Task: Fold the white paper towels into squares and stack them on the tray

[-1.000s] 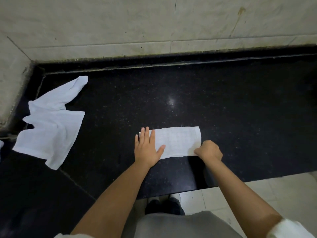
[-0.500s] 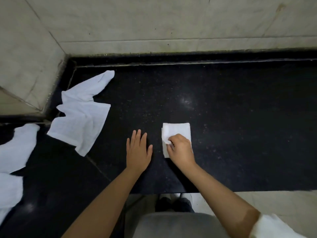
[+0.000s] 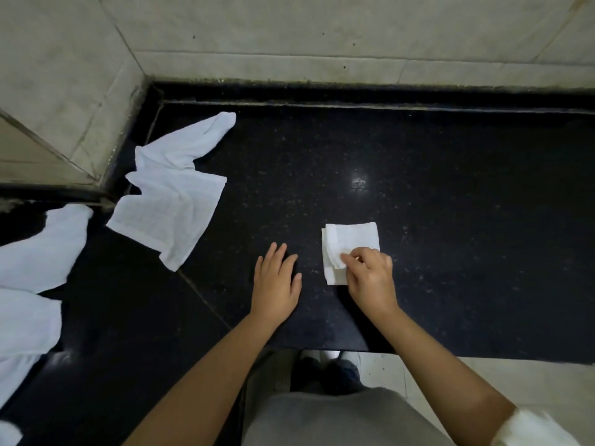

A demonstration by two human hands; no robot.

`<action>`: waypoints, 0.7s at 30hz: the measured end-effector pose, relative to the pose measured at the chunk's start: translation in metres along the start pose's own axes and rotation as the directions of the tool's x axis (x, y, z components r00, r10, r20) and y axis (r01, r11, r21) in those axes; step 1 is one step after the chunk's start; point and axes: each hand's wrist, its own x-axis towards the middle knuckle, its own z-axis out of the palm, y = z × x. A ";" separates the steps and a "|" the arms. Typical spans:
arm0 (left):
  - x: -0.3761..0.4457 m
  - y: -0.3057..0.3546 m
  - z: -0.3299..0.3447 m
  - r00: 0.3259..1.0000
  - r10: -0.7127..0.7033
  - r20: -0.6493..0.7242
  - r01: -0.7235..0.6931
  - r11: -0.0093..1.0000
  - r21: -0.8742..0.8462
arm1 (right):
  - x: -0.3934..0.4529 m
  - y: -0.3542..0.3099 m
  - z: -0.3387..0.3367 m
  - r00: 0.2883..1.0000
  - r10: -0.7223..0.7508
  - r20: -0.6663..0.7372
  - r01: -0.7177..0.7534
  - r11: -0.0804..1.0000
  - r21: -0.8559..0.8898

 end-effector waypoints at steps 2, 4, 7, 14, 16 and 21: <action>0.000 0.000 0.002 1.000 0.008 0.007 -0.008 1.000 0.010 | -0.008 0.001 0.007 0.999 -0.021 0.030 0.022 1.000 -0.021; -0.002 -0.003 0.004 0.999 0.030 0.016 -0.030 0.999 0.019 | -0.018 0.002 0.014 0.993 -0.041 0.111 0.044 0.999 -0.027; -0.003 -0.007 0.008 0.998 0.058 0.022 -0.058 0.998 0.028 | -0.024 0.006 0.018 0.981 -0.068 0.180 0.072 0.997 -0.017; 0.006 0.007 0.014 0.936 0.346 -0.071 -0.344 0.938 0.039 | -0.026 0.025 -0.006 0.962 -0.222 0.159 0.233 0.971 -0.055; 0.010 0.020 0.017 0.889 0.455 -0.056 -0.455 0.890 0.017 | -0.030 0.037 -0.016 0.973 -0.187 0.136 0.206 0.968 -0.146; 0.019 0.040 0.026 0.841 0.507 0.192 -0.530 0.842 0.100 | -0.027 0.051 -0.022 0.953 -0.105 0.285 0.188 0.941 -0.282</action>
